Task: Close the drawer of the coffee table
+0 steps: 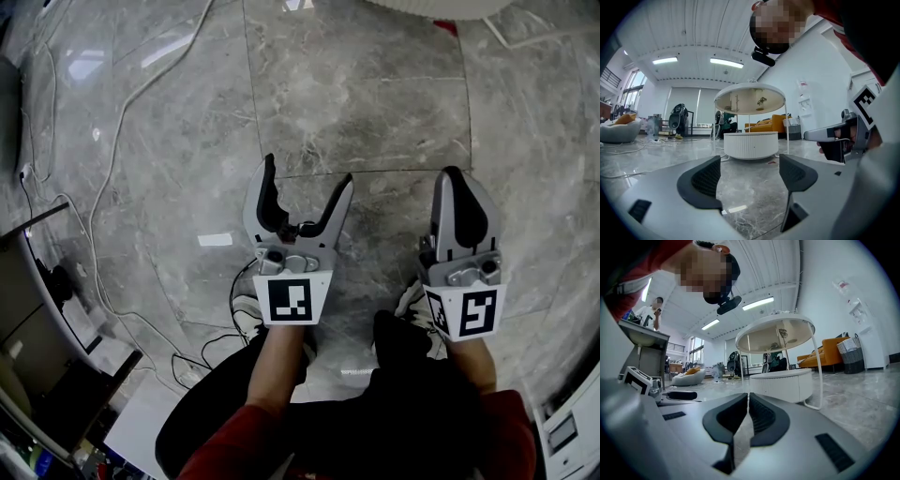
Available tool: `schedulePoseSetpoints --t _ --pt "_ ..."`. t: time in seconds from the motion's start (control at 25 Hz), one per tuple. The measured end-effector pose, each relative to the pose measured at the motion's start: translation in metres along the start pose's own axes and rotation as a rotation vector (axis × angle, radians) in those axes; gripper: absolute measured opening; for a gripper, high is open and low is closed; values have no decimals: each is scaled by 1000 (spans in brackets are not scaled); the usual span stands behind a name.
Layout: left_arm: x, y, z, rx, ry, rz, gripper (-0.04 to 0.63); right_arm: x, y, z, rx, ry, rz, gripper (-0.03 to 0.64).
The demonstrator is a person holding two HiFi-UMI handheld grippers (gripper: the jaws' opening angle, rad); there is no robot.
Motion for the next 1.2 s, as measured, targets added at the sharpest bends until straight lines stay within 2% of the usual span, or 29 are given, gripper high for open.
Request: schedulePoseSetpoints --t 0.2,0.32,0.36,0.48,0.6,0.96,1.2 --pt "0 1 1 4 5 -9 400 -1 1 0 4 4 0 26" --pt "-3 1 4 -10 9 -11 360 -3 2 0 4 7 -3 26" --pt "-3 2 5 -16 11 -14 322 -2 3 0 3 8 -3 26" --pt "-6 7 11 -52 32 -30 133 -1 3 0 3 7 -1 26" --pt "-8 8 15 -75 22 -33 37 -2 3 -1 4 6 -2 26" --pt "-4 8 13 -62 -9 -7 14 -5 4 -3 8 8 -11 26" --pt "5 5 19 -120 -11 44 14 -10 -1 -1 -10 30 -18 26"
Point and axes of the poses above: the fingertips, and each gripper's own axes: y backward along the fingers, x to its left, z out of its top, the point moved 2 cm from there along y, backward along the fingers, and after that the axes turned 14 degrees about y, right-handed, at the moved point
